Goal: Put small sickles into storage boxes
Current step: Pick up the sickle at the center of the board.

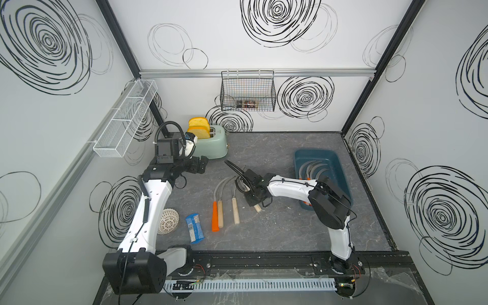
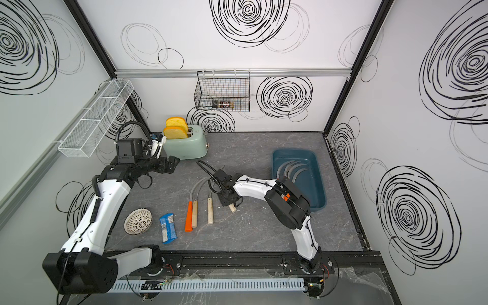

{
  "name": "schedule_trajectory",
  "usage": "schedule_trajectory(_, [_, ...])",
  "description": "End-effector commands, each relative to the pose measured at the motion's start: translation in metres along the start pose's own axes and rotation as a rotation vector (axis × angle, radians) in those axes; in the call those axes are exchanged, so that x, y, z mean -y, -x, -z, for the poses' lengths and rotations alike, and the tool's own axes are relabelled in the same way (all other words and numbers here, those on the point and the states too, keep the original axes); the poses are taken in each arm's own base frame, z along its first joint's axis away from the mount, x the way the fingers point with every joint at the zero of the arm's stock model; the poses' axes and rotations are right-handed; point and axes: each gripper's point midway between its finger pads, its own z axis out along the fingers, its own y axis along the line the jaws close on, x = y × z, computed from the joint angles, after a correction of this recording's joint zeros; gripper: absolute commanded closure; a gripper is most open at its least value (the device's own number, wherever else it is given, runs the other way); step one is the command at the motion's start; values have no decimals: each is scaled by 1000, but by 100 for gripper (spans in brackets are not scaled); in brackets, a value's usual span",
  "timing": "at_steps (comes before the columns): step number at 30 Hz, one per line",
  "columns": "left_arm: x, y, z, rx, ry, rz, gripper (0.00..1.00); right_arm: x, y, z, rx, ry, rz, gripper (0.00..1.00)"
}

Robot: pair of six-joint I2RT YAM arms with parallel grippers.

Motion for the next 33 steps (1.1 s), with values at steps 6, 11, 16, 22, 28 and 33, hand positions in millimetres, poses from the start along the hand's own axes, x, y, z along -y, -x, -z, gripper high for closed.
schedule_trajectory(6, [13,6,-8,21,-17,-44,4,2,11,28,72,73,-6,100])
schedule_trajectory(11, [20,5,-16,14,-29,-57,4,7,11,36,86,82,-13,100])
schedule_trajectory(16, [29,-3,-25,-10,-54,-74,4,15,11,45,99,87,-25,100])
schedule_trajectory(22, [39,-1,-29,-15,-71,-107,4,20,10,53,121,104,-40,100])
schedule_trajectory(28, [42,1,-26,2,-82,-101,4,20,14,56,123,125,-44,100])
schedule_trajectory(33, [42,-1,-25,5,-80,-104,4,23,17,57,126,134,-49,100])
